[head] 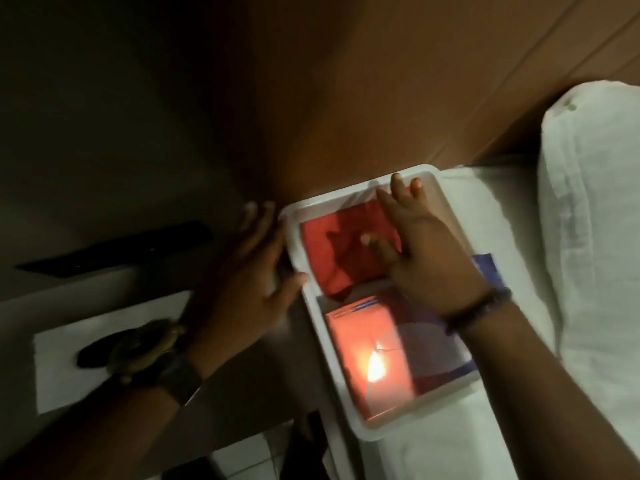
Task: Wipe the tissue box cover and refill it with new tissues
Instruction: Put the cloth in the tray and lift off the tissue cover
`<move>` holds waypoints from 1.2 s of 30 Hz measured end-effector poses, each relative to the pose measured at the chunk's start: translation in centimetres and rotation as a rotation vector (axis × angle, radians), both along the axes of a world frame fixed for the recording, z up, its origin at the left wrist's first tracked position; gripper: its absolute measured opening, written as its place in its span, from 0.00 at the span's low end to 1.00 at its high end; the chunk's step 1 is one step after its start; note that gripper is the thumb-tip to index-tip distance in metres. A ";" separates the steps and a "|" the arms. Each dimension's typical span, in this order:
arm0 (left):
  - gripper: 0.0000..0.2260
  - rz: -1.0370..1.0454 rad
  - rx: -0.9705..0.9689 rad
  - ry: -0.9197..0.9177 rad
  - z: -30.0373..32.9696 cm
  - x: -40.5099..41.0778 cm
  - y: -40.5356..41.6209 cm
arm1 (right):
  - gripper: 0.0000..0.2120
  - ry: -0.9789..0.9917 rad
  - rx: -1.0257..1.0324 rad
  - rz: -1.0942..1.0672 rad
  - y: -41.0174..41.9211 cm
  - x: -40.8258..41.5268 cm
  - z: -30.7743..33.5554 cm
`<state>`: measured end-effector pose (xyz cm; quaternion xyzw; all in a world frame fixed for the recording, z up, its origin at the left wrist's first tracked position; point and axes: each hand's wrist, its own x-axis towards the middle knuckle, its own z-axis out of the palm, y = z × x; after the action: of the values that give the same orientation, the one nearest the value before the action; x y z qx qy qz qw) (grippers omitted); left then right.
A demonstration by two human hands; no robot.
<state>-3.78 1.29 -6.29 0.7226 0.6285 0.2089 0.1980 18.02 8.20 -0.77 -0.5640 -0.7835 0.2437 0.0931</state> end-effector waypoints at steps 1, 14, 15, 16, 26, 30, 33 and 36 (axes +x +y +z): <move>0.34 0.106 -0.051 -0.055 -0.1 -2.2 -1.7 | 0.28 0.143 0.085 -0.053 -1.9 -1.2 0.5; 0.07 1.084 -0.570 -0.482 -9.5 -23.9 -20.7 | 0.12 0.653 -0.618 -0.545 -16.0 -22.2 -14.4; 0.07 1.105 -0.578 -0.508 -10.2 -24.6 -20.7 | 0.14 0.597 -0.605 -0.588 -15.7 -22.6 -16.0; 0.08 1.120 -0.593 -0.539 -10.9 -25.0 -20.4 | 0.16 0.549 -0.598 -0.631 -15.2 -22.8 -17.5; 0.14 1.148 -0.742 -0.739 -14.3 -27.5 -18.5 | 0.24 0.397 -0.536 -0.744 -14.4 -25.2 -25.0; 0.15 1.128 -0.746 -0.743 -15.3 -28.1 -18.5 | 0.22 0.429 -0.465 -0.727 -14.7 -25.6 -25.6; 0.08 1.121 -0.692 -0.803 -16.2 -28.4 -18.7 | 0.20 0.455 -0.430 -0.710 -14.6 -25.9 -25.7; 0.06 1.113 -0.671 -0.850 -16.9 -28.5 -18.7 | 0.21 0.429 -0.424 -0.704 -14.4 -26.0 -26.0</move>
<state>-32.30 -17.46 -23.16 0.0597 0.7986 0.3355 0.4962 -8.01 -6.15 -26.77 -0.7390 -0.4403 0.4635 0.2127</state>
